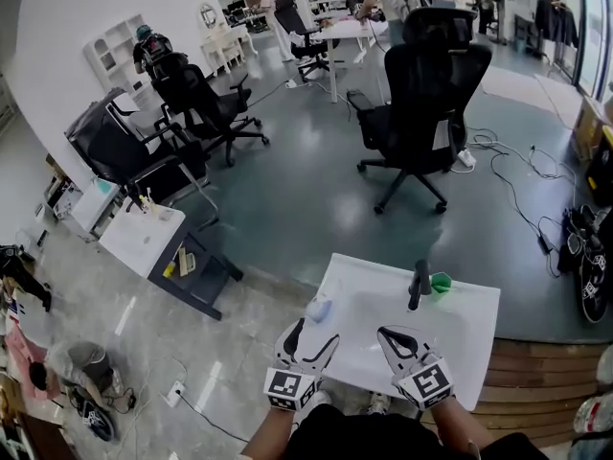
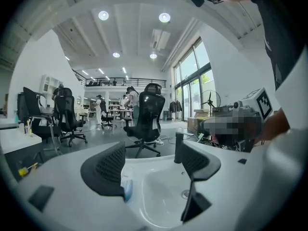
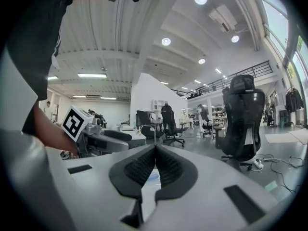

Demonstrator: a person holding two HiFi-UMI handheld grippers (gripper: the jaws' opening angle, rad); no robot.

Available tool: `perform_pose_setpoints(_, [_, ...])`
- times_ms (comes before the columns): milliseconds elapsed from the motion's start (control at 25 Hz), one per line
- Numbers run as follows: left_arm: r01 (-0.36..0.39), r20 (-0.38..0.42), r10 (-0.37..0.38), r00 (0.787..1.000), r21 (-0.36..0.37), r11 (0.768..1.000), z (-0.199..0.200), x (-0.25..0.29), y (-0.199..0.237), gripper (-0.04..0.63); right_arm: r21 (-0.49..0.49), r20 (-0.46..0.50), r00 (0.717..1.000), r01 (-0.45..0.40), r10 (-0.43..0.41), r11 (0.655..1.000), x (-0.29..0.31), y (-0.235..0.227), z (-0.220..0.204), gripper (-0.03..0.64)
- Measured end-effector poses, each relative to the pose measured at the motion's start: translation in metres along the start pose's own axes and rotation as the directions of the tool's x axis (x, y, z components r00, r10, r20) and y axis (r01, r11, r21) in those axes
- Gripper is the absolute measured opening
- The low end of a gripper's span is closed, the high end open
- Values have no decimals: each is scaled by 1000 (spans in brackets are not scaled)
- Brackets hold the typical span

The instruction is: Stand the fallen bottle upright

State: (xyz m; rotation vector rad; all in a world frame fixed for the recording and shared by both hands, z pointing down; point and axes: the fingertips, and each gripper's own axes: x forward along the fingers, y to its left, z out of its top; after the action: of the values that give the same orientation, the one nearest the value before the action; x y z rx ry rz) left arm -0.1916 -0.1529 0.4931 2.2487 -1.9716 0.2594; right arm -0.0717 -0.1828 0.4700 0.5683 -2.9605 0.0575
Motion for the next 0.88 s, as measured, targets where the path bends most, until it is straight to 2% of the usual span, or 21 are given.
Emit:
perform_pose_setpoints(200, [19, -42, -18, 999, 14, 1000, -10, 32, 18, 360, 3, 2, 1000, 11, -11, 1000, 28, -18, 0, 15])
perform_pose_setpoints(480, [39, -159, -47, 986, -57, 998, -35, 80, 69, 360, 46, -18, 998, 54, -53, 997, 72, -34, -5, 15])
perform_pose_setpoints(760, [53, -303, -72, 950, -69, 996, -62, 127, 99, 360, 61, -42, 997, 69, -67, 996, 103, -49, -6, 15])
perform_pose_setpoints(840, [63, -367, -82, 927, -63, 996, -76, 144, 103, 360, 62, -45, 996, 73, -70, 995, 108, -54, -8, 15])
perform_pose_setpoints(880, [72, -410, -90, 908, -60, 996, -85, 151, 104, 360, 61, -46, 996, 76, -73, 995, 109, -56, -10, 15])
